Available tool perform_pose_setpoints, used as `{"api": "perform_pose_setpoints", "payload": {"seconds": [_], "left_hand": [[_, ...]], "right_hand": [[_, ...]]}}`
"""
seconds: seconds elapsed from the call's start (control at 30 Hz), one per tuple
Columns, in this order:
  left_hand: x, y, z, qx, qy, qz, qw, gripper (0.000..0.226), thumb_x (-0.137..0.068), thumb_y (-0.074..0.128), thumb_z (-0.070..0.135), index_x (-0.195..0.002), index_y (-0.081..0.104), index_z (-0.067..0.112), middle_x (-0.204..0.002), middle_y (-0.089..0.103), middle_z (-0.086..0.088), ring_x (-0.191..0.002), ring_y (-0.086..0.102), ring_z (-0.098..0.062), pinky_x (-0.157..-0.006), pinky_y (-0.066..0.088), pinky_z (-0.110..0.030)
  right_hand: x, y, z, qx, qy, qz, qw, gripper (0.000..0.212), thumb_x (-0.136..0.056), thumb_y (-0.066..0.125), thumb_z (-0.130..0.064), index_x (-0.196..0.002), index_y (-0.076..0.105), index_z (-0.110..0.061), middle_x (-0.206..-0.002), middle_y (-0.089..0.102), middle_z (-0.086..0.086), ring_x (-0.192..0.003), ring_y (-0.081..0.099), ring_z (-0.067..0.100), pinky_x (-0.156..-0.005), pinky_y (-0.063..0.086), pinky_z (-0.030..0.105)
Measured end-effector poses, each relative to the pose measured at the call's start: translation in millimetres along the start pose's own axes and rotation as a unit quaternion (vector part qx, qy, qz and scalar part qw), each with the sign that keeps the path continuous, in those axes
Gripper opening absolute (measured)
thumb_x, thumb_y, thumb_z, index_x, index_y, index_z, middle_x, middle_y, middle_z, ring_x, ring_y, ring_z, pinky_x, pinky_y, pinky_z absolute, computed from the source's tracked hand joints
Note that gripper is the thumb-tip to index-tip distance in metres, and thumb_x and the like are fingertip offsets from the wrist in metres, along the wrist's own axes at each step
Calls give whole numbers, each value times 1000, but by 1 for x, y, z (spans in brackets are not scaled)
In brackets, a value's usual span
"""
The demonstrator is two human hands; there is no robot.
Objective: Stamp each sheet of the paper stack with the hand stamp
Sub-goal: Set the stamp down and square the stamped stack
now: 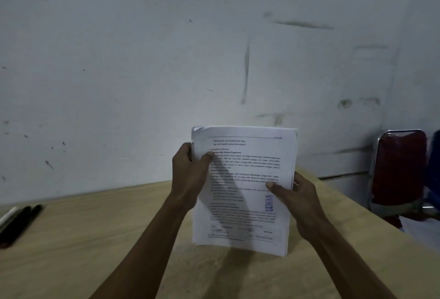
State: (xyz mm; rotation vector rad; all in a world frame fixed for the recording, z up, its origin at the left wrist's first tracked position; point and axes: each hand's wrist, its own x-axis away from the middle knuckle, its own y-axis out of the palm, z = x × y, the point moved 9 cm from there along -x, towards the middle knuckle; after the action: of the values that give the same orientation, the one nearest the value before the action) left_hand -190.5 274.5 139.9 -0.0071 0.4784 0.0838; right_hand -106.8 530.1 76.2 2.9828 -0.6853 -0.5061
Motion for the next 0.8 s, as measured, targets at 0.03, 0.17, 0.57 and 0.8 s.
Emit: {"api": "perform_pose_setpoints", "payload": {"seconds": [0.03, 0.17, 0.57, 0.8], "left_hand": [[0, 0, -1, 2, -1, -1, 1000, 18, -85, 69, 20, -98, 59, 14, -92, 64, 5, -79, 60, -5, -58, 43, -16], [-2, 3, -3, 13, -11, -6, 1000, 19, -84, 71, 19, -99, 60, 13, -93, 66, 2, -80, 63, -11, -59, 45, -18], [-1, 19, -21, 45, -40, -49, 997, 13, -90, 62, 14, -102, 62, 8, -94, 68, -1, -79, 65, -14, -51, 49, -15], [-24, 20, 1, 86, -38, -15, 995, 11, -89, 62, 6, -99, 64, 6, -87, 67, 0, -74, 61, -9, -57, 45, -20]], "right_hand": [[-2, -3, -2, -5, -3, 9, 1000, 27, -79, 78, -7, -104, 68, -12, -92, 77, 2, -77, 75, 20, -61, 60, 33], [-12, -5, -19, -21, -34, 13, 999, 27, -77, 79, -6, -99, 64, -11, -85, 77, -4, -72, 74, 16, -54, 56, 23], [-17, -4, 15, 32, 5, -20, 999, 22, -83, 70, 3, -102, 68, -9, -98, 73, 9, -83, 71, 24, -63, 58, 31], [-10, -10, 30, 50, 19, -94, 994, 29, -82, 74, -9, -111, 69, -11, -99, 77, 0, -88, 74, 18, -66, 58, 23]]}}
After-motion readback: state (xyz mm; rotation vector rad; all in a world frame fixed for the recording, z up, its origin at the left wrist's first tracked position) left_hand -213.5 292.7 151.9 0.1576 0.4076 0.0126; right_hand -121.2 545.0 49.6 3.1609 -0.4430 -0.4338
